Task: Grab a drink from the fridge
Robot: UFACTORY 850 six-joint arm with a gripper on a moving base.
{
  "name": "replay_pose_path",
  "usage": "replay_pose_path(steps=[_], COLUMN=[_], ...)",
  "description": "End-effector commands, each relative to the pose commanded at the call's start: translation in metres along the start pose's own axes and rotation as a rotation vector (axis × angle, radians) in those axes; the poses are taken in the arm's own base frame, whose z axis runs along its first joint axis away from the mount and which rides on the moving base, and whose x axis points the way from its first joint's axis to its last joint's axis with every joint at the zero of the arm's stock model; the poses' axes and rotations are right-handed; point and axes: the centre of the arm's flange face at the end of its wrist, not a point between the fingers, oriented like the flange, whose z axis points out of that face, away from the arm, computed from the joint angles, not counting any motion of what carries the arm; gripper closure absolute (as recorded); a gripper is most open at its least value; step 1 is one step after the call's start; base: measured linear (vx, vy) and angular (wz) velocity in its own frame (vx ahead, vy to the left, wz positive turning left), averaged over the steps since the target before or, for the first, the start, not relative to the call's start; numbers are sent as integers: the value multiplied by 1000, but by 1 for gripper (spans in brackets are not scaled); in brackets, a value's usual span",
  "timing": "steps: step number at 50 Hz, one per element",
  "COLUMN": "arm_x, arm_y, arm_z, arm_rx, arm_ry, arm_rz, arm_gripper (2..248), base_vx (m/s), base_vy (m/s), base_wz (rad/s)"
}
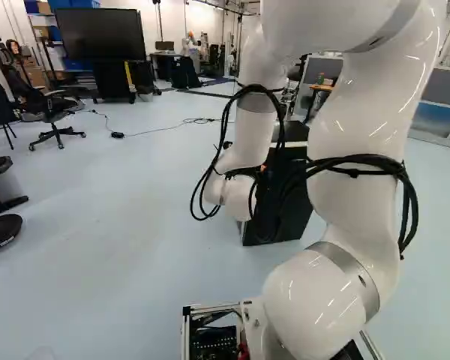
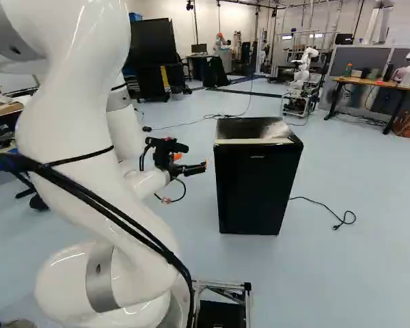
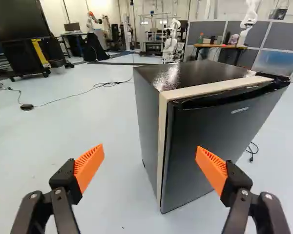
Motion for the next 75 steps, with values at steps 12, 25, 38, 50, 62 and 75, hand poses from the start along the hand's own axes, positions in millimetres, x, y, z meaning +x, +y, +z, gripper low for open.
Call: replay_pose_path(steps=[12, 25, 38, 50, 62, 75], arm_x=[-7, -16, -28, -34, -33, -31], arm_y=[-1, -3, -8, -14, -22, -31], arm_z=[10, 22, 39, 54, 71, 90], arm_rx=[-72, -145, -185, -195, -202, -210], arm_ry=[34, 51, 40, 38, 51, 67], arm_rz=[0, -4, -11, -10, 5, 22], arm_gripper=[3, 3, 3, 3, 3, 3], base_vx=[0, 0, 0, 0, 0, 0], base_vy=[0, 0, 0, 0, 0, 0], base_wz=[0, 0, 0, 0, 0, 0])
